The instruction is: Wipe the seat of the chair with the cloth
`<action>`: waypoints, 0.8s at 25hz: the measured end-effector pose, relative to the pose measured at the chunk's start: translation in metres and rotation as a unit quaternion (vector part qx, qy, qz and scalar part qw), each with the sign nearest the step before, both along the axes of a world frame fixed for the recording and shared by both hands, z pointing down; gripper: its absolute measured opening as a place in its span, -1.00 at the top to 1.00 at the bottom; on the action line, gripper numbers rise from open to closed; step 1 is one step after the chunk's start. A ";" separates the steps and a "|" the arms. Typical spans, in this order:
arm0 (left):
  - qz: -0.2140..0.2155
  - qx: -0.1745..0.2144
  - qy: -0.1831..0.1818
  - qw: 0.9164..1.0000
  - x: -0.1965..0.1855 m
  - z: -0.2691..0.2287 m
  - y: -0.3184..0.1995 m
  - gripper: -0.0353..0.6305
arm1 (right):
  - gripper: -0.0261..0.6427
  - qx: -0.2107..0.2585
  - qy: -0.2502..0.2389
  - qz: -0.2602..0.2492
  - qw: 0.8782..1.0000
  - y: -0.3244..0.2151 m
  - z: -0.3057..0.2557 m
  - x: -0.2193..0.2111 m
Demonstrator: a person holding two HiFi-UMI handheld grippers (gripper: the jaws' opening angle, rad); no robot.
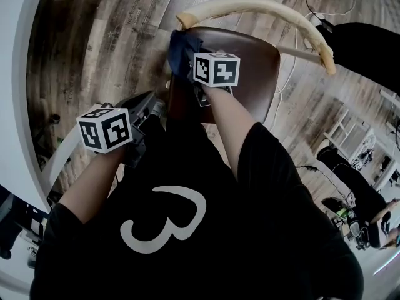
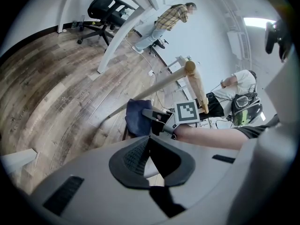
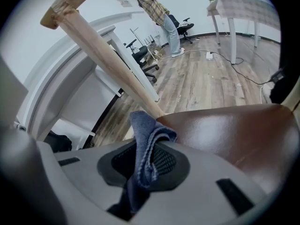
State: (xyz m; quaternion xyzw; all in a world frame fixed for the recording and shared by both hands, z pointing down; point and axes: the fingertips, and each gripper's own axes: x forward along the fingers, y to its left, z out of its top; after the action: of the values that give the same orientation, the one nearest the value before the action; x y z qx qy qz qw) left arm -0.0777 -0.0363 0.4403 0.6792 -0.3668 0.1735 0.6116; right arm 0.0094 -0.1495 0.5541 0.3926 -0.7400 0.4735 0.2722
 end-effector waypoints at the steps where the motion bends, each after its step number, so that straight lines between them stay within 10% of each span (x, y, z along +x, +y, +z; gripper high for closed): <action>1: -0.001 0.000 0.001 1.000 0.001 0.000 0.000 0.86 | 0.76 0.000 0.000 0.000 1.000 0.000 0.000 0.001; 20: 0.005 -0.004 0.001 1.000 0.024 0.002 0.000 0.86 | 0.76 0.013 0.042 -0.004 0.999 0.001 0.000 0.045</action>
State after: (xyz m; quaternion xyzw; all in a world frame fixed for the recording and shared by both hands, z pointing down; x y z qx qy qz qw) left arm -0.0538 -0.0364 0.4421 0.6783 -0.3622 0.1771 0.6143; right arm 0.0541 -0.1490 0.5541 0.4123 -0.7359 0.4458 0.2995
